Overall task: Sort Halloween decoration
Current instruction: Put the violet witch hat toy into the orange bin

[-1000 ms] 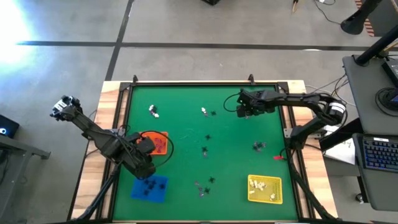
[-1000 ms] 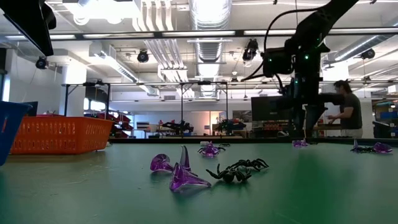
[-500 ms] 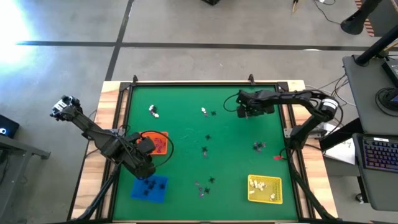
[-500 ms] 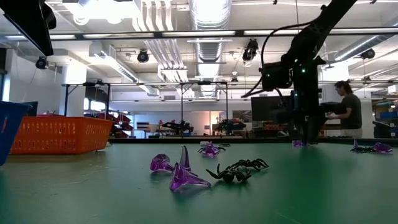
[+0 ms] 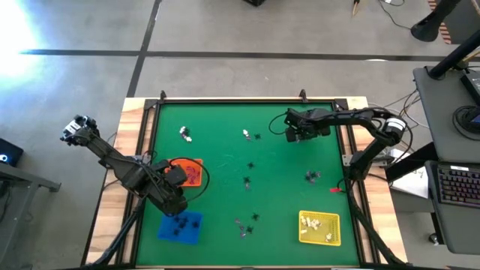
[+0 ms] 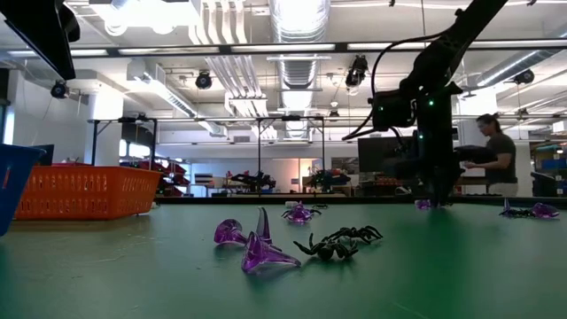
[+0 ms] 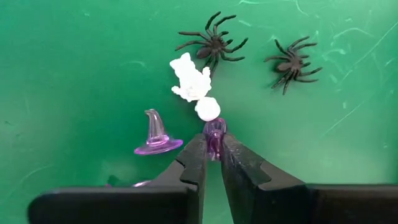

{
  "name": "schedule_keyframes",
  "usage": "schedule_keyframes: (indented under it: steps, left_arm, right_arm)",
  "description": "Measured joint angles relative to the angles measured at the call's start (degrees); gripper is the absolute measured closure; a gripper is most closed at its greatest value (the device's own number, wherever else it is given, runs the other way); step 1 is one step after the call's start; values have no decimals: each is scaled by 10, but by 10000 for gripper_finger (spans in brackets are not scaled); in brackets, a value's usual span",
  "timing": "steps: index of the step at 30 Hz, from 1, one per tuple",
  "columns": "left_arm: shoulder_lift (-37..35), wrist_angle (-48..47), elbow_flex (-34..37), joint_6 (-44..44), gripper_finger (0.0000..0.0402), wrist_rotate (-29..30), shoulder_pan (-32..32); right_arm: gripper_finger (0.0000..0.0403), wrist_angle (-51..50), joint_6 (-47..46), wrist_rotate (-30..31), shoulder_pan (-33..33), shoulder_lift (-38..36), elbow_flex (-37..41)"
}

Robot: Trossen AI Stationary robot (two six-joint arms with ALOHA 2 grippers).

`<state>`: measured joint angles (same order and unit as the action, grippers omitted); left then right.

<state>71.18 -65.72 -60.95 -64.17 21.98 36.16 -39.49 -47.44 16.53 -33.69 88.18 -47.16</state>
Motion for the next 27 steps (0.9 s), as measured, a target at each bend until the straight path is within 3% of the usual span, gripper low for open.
schedule_keyframes:
  steps: [5, 18, 27]
  left_arm:
    - [0, -4, 0, 5, 311, 0, 0]
    - [-28, -4, 0, 5, 311, 0, 0]
    - [-67, -25, 0, 4, 311, 30, 0]
  right_arm:
    - [390, -3, 1, -1, 0, -4, 0]
    - [394, -17, 8, -32, 18, -56, 1]
    - [394, -19, -15, -56, 102, -128, -9]
